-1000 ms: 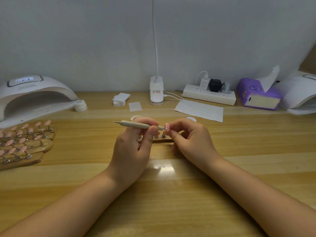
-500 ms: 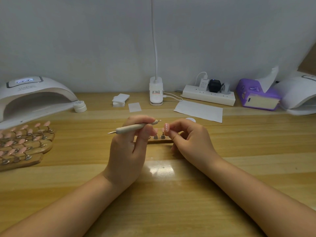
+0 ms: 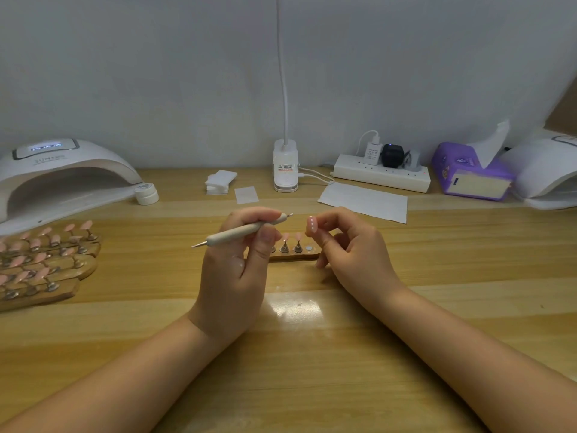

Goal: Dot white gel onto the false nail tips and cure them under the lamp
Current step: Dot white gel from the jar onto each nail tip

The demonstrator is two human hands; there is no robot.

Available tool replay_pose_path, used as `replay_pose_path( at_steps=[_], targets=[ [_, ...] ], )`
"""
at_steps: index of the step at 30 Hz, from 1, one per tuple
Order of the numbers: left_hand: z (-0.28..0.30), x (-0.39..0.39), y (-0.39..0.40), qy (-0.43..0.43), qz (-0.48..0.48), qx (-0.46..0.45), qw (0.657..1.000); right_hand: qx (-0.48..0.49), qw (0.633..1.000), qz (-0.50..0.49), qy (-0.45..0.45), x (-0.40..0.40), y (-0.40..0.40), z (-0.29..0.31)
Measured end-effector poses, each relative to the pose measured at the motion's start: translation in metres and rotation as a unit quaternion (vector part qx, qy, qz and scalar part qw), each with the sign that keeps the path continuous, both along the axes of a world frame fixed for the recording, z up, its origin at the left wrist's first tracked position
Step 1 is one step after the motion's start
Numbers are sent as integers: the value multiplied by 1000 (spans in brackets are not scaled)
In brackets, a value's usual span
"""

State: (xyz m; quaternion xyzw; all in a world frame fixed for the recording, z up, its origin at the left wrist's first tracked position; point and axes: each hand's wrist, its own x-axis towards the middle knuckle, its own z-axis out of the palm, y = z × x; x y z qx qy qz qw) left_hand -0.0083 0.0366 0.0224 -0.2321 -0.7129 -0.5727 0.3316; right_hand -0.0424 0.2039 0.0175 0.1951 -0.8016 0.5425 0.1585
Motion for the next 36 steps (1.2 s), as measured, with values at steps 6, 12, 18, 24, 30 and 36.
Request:
replay_pose_path(
  at_steps=[6,12,18,24,30,36],
  targets=[
    [-1,-1,0,0,8,-3,1000,-2,1000,3,20,0,0,2],
    [-1,-1,-1,3,11,-9,1000,2,999,-20,25,0,0,2],
    [-2,-1,-1,3,9,-8,1000,39,996,-76,5,-6,2,-2],
    [-2,-1,-1,-2,12,-3,1000,144,981,-124,-46,-11,3,-6],
    [-2,-1,-1,-15,8,1,1000,178,974,-120,-74,-14,3,-5],
    [-1,-1,-1,-24,-4,0,1000,242,960,-120,-79,-11,5,0]
  ],
)
